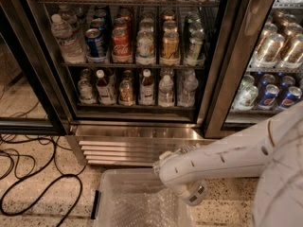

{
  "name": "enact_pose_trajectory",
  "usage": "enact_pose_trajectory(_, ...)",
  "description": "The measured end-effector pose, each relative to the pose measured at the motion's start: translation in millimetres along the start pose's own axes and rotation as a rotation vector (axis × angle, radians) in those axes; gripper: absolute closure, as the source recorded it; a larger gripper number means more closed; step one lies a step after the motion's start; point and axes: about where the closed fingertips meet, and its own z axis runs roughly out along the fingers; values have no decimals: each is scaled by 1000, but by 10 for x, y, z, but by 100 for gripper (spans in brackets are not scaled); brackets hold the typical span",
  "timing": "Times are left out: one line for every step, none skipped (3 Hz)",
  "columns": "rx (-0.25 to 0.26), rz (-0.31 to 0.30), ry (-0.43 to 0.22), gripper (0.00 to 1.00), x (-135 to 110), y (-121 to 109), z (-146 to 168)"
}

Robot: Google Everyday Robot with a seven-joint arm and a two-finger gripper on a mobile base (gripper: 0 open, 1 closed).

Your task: Pick water bottle from bottom shelf of fridge

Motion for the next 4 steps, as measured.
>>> enact_pose_trajectory(29, 73, 171, 100, 395, -272, -72)
enact_pose_trajectory(48, 155, 363, 100, 807, -459, -153)
enact_pose_trajectory(72, 261, 497, 100, 848, -650, -21)
enact_pose_trajectory(87, 275, 580, 100, 1024, -631, -72)
